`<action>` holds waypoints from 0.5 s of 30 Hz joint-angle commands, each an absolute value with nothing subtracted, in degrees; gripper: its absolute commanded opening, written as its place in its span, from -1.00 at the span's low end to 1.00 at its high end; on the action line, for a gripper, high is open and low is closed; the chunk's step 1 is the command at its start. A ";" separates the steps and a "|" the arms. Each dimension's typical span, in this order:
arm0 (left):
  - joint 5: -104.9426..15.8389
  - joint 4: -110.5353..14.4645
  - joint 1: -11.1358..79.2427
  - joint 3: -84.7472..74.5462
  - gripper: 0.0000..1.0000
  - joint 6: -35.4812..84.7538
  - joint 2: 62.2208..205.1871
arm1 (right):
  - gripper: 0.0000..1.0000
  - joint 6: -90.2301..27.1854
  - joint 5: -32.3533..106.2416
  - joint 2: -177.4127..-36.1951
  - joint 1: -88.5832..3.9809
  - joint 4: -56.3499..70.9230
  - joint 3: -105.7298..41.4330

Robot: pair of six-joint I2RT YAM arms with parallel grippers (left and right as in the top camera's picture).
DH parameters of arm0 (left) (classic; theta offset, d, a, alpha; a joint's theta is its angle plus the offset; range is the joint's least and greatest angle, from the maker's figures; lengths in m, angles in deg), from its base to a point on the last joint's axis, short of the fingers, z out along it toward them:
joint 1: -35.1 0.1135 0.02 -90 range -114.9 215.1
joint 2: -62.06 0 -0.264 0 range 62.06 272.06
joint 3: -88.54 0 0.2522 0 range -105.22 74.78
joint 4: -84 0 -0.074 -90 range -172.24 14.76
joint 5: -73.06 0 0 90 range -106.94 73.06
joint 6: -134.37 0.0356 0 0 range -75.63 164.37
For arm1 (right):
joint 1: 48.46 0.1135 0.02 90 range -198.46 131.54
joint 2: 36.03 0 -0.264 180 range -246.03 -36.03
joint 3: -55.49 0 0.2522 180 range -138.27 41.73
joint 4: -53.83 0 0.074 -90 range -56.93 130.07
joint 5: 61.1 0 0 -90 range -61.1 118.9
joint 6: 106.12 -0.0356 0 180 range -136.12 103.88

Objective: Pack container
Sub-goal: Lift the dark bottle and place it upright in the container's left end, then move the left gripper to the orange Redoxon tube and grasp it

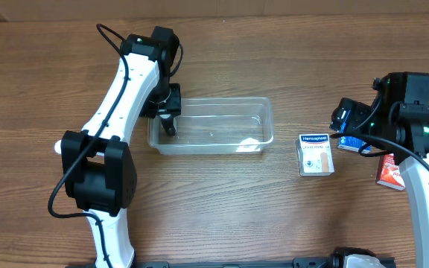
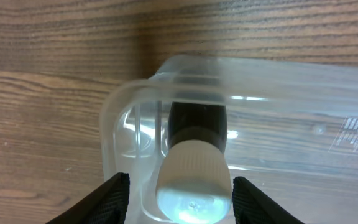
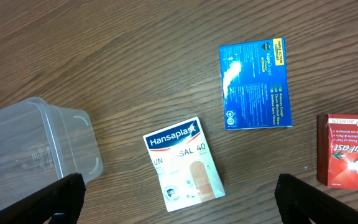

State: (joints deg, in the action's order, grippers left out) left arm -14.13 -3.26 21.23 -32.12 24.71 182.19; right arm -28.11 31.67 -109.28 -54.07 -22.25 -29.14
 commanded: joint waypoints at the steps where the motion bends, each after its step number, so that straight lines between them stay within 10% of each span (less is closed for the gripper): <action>1: -13.52 -1.58 21.17 -35.22 0.14 25.13 177.95 | 1.00 -28.35 32.02 -109.02 -54.27 -21.97 -30.67; 4: -13.10 -0.25 21.19 -37.93 0.41 26.64 170.87 | 1.00 -28.35 32.02 -109.02 -54.27 -22.01 -30.67; 6: -10.59 1.00 21.65 -38.98 1.00 26.59 166.11 | 1.00 -28.35 32.02 -109.02 -54.27 -22.01 -30.67; 15: -9.52 10.36 42.06 -37.54 1.00 24.36 153.89 | 1.00 -28.35 32.02 -109.02 -54.27 -21.99 -30.67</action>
